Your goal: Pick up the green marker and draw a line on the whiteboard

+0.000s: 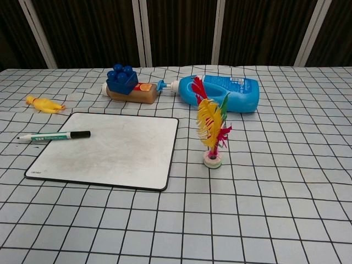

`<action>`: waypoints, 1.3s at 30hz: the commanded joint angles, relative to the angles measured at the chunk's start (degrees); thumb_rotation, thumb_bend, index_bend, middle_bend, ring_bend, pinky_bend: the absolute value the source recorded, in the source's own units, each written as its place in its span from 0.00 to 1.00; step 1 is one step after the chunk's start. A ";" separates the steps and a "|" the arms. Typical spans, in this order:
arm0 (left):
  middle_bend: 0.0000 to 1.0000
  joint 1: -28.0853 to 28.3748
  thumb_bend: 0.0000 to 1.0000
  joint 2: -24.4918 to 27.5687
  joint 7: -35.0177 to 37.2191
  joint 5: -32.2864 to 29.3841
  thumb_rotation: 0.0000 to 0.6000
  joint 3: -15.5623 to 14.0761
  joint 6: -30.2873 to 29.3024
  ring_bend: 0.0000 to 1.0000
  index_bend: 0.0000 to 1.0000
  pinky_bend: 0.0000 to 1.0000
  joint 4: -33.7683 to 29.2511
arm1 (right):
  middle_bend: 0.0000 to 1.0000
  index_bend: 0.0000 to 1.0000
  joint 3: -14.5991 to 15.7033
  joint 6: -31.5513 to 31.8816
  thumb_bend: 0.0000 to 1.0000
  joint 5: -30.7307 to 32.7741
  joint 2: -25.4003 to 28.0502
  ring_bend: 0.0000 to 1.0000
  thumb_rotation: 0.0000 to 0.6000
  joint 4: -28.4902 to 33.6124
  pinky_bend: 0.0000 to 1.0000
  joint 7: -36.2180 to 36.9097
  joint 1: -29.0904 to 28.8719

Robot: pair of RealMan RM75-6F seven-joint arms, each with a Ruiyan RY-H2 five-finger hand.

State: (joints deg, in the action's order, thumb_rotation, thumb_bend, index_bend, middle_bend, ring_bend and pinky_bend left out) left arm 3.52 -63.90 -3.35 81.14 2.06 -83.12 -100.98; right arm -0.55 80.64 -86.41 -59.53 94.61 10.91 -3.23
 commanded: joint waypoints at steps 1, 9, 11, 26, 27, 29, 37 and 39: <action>0.00 0.03 0.10 -0.01 -0.10 -0.06 1.00 -0.01 0.09 0.00 0.00 0.00 0.01 | 0.00 0.00 -0.05 0.01 0.35 0.02 -0.04 0.00 1.00 -0.02 0.00 0.09 -0.03; 0.00 0.18 0.10 0.02 -0.72 -0.52 1.00 -0.06 0.59 0.00 0.00 0.00 -0.06 | 0.00 0.00 -0.13 0.07 0.35 0.15 0.01 0.00 1.00 0.03 0.00 0.28 0.01; 0.00 0.35 0.10 -0.04 -1.00 -0.88 1.00 -0.02 1.01 0.00 0.00 0.00 -0.02 | 0.00 0.00 -0.13 0.20 0.35 0.04 -0.02 0.00 1.00 0.12 0.00 0.22 0.03; 0.00 14.86 0.19 -7.93 -14.32 -19.75 1.00 10.42 17.13 0.00 0.25 0.00 6.72 | 0.00 0.00 -0.19 -0.52 0.35 0.48 0.12 0.00 1.00 0.19 0.00 1.25 -0.20; 0.00 16.03 0.21 -8.82 -15.19 -21.54 1.00 11.10 18.38 0.00 0.28 0.00 7.60 | 0.00 0.00 -0.21 -0.56 0.35 0.56 0.15 0.00 1.00 0.18 0.00 1.34 -0.20; 0.00 18.72 0.24 -11.25 -17.10 -25.65 1.00 12.60 20.85 0.00 0.32 0.00 10.06 | 0.00 0.00 -0.29 -0.57 0.35 0.79 0.21 0.00 1.00 0.20 0.00 1.67 -0.17; 0.01 27.18 0.31 -20.27 -23.95 -35.04 1.00 14.72 26.15 0.00 0.40 0.00 21.28 | 0.00 0.00 -0.36 -0.86 0.35 1.23 0.40 0.00 1.00 0.22 0.00 2.83 -0.12; 0.01 28.74 0.32 -22.07 -24.70 -36.34 1.00 14.94 27.17 0.00 0.41 0.00 23.57 | 0.00 0.00 -0.41 -0.91 0.35 1.36 0.41 0.00 1.00 0.13 0.00 3.09 -0.12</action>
State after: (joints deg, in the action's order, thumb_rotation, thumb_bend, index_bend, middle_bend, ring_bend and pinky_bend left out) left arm 30.25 -83.86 -26.51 46.68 16.29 -57.57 -79.69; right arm -0.94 79.75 -85.09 -59.13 94.78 13.97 -3.35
